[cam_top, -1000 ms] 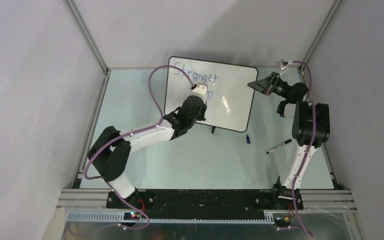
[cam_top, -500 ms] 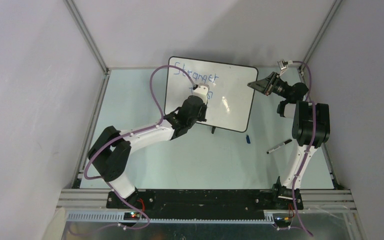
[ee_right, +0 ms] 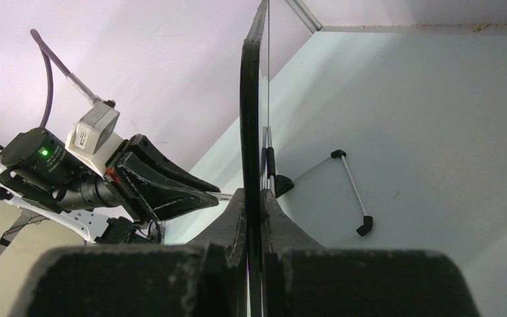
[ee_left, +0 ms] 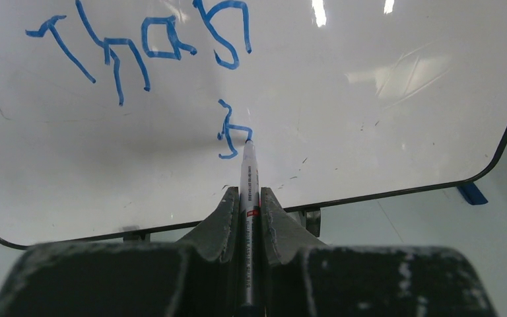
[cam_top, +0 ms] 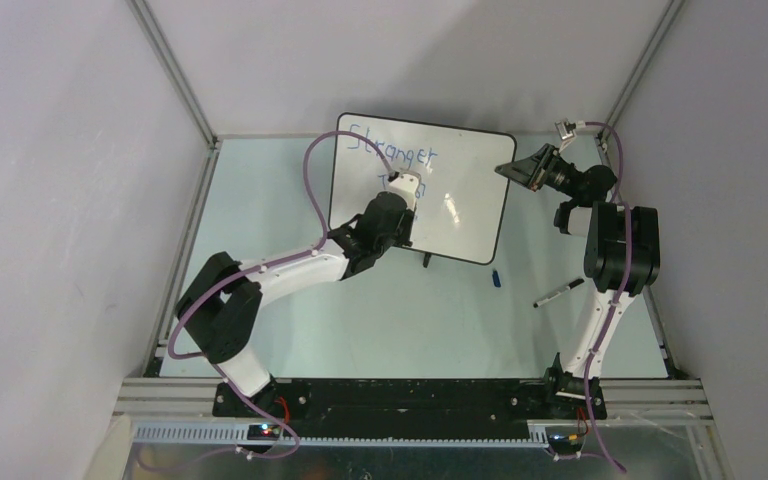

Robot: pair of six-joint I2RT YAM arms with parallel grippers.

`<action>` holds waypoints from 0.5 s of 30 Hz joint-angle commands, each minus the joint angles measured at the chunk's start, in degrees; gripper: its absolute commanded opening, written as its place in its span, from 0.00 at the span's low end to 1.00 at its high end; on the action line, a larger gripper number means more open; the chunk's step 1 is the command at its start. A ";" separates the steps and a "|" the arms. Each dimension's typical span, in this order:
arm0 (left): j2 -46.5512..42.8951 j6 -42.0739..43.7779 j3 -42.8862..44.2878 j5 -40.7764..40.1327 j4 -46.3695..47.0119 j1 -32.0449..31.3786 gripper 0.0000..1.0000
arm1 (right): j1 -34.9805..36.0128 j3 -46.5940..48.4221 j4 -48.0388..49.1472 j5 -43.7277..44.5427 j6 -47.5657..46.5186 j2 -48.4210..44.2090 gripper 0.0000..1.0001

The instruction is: Write a sentence on the whiteboard

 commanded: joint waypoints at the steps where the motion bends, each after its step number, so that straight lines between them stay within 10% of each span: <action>1: -0.71 1.68 0.28 -1.24 -1.70 -0.23 0.00 | -0.28 0.59 2.39 0.47 3.94 -4.49 0.00; 15: -1.13 0.92 0.35 -5.72 -2.73 -0.21 0.00 | -0.24 0.54 2.44 0.47 3.92 -4.50 0.00</action>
